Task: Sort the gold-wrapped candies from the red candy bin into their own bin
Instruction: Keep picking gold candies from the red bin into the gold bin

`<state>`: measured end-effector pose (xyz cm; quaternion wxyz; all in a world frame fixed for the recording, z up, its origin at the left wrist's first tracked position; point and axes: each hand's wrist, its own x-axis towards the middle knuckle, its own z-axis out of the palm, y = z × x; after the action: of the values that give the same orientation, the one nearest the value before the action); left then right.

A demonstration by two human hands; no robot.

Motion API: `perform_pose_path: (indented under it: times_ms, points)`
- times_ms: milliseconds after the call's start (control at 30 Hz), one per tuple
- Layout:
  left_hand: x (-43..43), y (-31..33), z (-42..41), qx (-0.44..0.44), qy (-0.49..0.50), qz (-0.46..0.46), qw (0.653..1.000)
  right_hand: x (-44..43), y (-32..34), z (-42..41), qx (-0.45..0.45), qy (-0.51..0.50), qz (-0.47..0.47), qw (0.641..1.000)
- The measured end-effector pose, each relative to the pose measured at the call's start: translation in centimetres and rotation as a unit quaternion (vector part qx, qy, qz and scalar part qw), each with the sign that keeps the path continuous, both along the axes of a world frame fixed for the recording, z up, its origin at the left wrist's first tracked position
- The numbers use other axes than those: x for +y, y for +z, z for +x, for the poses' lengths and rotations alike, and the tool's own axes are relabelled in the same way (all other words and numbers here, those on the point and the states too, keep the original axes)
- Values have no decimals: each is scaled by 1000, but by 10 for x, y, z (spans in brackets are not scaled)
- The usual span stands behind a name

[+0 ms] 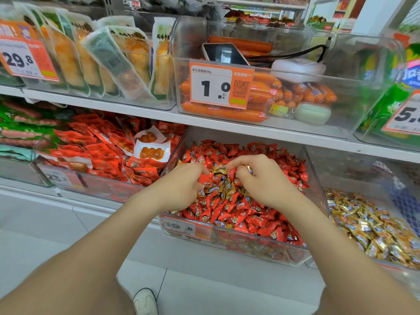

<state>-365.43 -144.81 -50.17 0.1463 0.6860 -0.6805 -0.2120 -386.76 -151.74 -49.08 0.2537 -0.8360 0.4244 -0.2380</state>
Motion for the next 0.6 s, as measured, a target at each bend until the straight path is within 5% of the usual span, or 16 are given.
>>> perform_pose_path:
  times_ms: [167, 433, 600]
  points:
    - [-1, -4, -1, -56, -25, -2, 998, -5, -10, 8, 168, 46, -133, 976]
    - [2, 2, -9, -30, -22, -87, 995, -4, -16, 21, 380, 128, -105, 910]
    - [-9, -4, -18, -17, 9, -95, 995, -7, -21, 26, 341, 90, -141, 925]
